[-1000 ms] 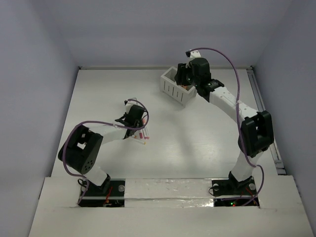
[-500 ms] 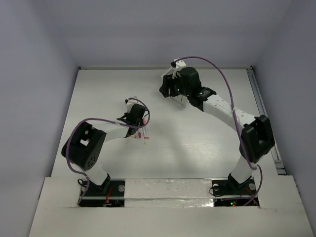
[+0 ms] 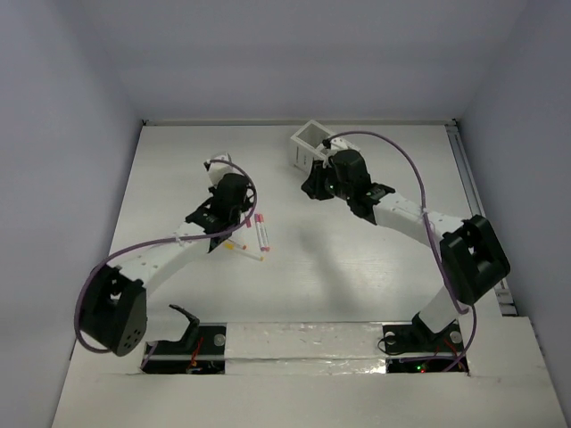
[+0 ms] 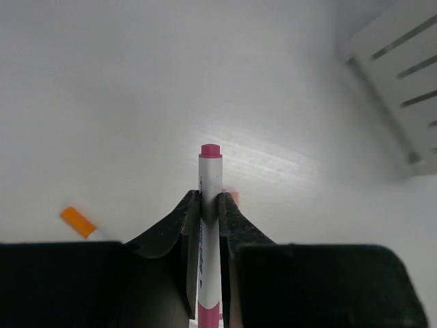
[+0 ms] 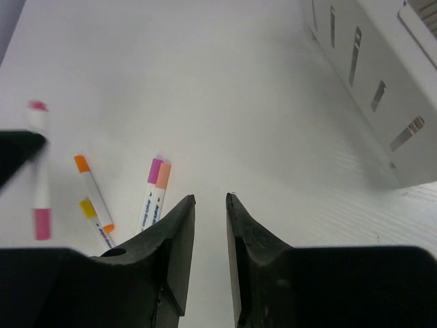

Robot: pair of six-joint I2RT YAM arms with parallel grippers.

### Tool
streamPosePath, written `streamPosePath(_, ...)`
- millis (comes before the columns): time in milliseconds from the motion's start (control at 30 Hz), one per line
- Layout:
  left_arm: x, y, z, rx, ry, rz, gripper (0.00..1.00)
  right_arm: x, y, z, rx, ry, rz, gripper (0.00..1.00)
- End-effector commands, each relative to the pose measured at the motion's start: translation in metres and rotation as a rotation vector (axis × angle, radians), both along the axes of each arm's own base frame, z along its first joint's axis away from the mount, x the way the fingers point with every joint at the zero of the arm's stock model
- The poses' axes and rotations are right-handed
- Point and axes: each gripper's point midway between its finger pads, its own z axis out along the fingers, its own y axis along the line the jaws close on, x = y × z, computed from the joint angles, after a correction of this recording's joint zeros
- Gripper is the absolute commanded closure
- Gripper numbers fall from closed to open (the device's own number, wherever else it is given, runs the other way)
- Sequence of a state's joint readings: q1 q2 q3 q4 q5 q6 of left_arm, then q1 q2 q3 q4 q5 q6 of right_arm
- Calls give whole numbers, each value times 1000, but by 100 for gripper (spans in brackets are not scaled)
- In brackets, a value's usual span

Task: Sort the stationery into containers
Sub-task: Pick up the pen from the center of the board, then place the pen in the storage box.

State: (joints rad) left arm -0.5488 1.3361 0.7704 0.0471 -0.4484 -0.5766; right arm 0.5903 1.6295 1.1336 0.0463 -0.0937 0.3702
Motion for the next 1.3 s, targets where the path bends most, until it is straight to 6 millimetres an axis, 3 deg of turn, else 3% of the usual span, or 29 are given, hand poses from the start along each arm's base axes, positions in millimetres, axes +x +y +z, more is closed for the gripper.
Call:
streamPosePath(0,19,-5,86,-86,-194,33,100,3,4,22,98,-65,-37,68)
streamPosePath(100,39,-22,128,-129,-263,-1,100,-2,-6,18,107,-53,-81,67)
streamPosePath(133,47,-33,127,-134,-254,-27,100,-3,-11,18,108,-56,-104,67)
streamPosePath(167,58,-41,156,-164,-307,-38,100,-6,-14,18,112,-55,-114,67)
streamPosePath(233,78,-56,165,-167,-330,-59,100,-13,-28,20,124,-62,-167,67)
streamPosePath(267,89,-63,190,-189,-380,-67,100,-16,-34,19,123,-68,-186,67)
streamPosePath(300,98,-69,197,-194,-394,-76,100,-19,-37,21,132,-71,-192,67)
streamPosePath(333,112,-80,183,-174,-369,-90,100,-28,-42,18,133,-68,-190,67)
streamPosePath(367,122,-88,208,-197,-415,-98,100,-35,-40,17,144,-60,-164,68)
streamPosePath(400,131,-95,210,-201,-419,-111,100,-42,-37,15,151,-55,-141,68)
streamPosePath(433,145,-106,190,-186,-386,-125,100,-45,-37,13,153,-48,-134,72)
streamPosePath(467,154,-113,209,-209,-422,-128,100,-59,-33,7,161,-30,-89,77)
streamPosePath(500,161,-120,206,-217,-419,-138,100,-62,-32,9,175,-42,-73,85)
streamPosePath(533,173,-128,190,-207,-399,-139,100,-70,-29,8,186,-41,-47,93)
streamPosePath(567,180,-133,203,-228,-428,-140,100,-80,-30,6,201,-39,-19,97)
streamPosePath(633,194,-146,194,-245,-436,-157,100,-87,-28,8,221,-36,8,100)
streamPosePath(667,199,-150,207,-263,-466,-160,100,-92,-26,8,226,-27,33,100)
streamPosePath(833,226,-164,208,-269,-504,-156,100,-105,-29,0,221,-23,52,100)
streamPosePath(933,234,-183,202,-270,-538,-177,100,-105,-30,-1,210,-31,56,100)
streamPosePath(1033,239,-186,201,-255,-578,-158,100,-105,-30,-1,208,-31,62,100)
streamPosePath(1267,260,-211,165,-192,-569,-172,100,-105,-36,1,187,-63,48,100)
